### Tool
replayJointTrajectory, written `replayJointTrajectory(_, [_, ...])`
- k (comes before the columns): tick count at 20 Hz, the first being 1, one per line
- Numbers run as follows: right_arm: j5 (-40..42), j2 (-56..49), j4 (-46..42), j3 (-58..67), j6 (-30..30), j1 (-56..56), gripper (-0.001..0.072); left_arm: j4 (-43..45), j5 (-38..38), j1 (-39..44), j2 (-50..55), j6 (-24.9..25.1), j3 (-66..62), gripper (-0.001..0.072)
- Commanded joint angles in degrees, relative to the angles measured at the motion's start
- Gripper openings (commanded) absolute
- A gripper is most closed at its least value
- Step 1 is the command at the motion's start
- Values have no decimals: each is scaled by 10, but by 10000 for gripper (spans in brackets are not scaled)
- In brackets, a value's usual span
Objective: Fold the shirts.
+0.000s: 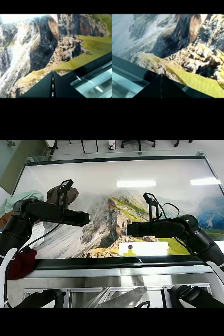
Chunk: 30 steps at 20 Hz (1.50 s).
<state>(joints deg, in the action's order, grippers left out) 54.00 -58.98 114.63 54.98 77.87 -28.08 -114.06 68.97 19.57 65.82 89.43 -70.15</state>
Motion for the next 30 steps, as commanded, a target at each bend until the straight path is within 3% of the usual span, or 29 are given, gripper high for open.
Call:
replayJointTrajectory(1, [0,0,0,-1,0,-1,28,0,0,0,2,0,2,20])
replayJointTrajectory(11, [0,-13,0,-1,0,-1,28,4,-19,0,8,7,6,21])
replayJointTrajectory(14, [-4,-13,0,-1,0,-1,28,3,-260,0,8,17,6,20])
replayJointTrajectory(18, [-45,-20,0,-1,0,-1,28,-2,-512,0,7,13,6,21])
replayJointTrajectory(22, [-45,-38,16,-1,0,-1,28,0,-658,-4,-1,13,5,21])
replayJointTrajectory(24, [-46,-47,16,-1,0,-1,28,7,-628,-15,-21,18,5,20])
replayJointTrajectory(28, [-46,-68,22,-1,0,-1,28,25,-376,-87,-15,17,5,21])
replayJointTrajectory(30, [-45,-68,22,-1,0,0,28,10,-304,-135,-11,12,5,20])
